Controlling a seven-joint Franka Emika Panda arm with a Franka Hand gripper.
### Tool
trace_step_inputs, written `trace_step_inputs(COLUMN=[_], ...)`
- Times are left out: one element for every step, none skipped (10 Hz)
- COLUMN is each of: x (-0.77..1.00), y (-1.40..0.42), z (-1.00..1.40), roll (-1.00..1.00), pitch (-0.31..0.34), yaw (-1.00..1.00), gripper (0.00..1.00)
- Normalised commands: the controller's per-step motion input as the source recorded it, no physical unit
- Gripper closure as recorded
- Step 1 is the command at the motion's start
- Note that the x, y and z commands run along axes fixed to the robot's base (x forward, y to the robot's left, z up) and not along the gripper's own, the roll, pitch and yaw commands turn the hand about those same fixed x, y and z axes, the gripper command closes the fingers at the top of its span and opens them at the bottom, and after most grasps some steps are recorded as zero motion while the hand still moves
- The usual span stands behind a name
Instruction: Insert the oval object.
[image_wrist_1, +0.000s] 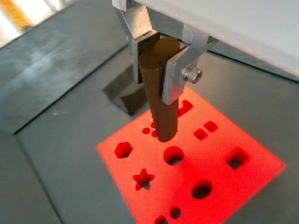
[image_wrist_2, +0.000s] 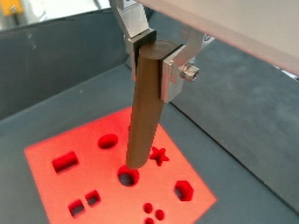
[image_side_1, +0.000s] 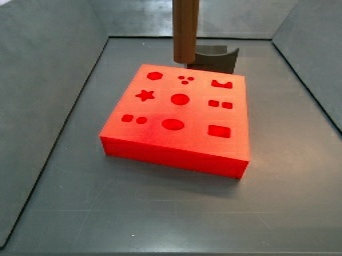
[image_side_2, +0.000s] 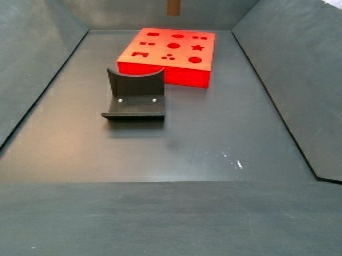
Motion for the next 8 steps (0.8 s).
trace_step_inputs(x=[0.01,0.02,0.02,0.08,0.17,0.01,0.0,0.0], y=[-0.2,-0.17,-0.16,-0.11,-0.06,0.0,-0.03,-0.18], z=[0.29,0.31,0.28,0.07,-0.15,0.0,0.0,-0.07], roll=[-0.48,-0.5,-0.5,-0.48,-0.17,0.0,0.0,-0.01], pitch=[0.0,0.0,-0.001,-0.001,0.103,0.004,0.0,0.0], yaw=[-0.5,-0.49,-0.49,-0.46,-0.14,-0.01,0.0,-0.01], gripper=[1.0,1.0,1.0,1.0,1.0,1.0,1.0,1.0])
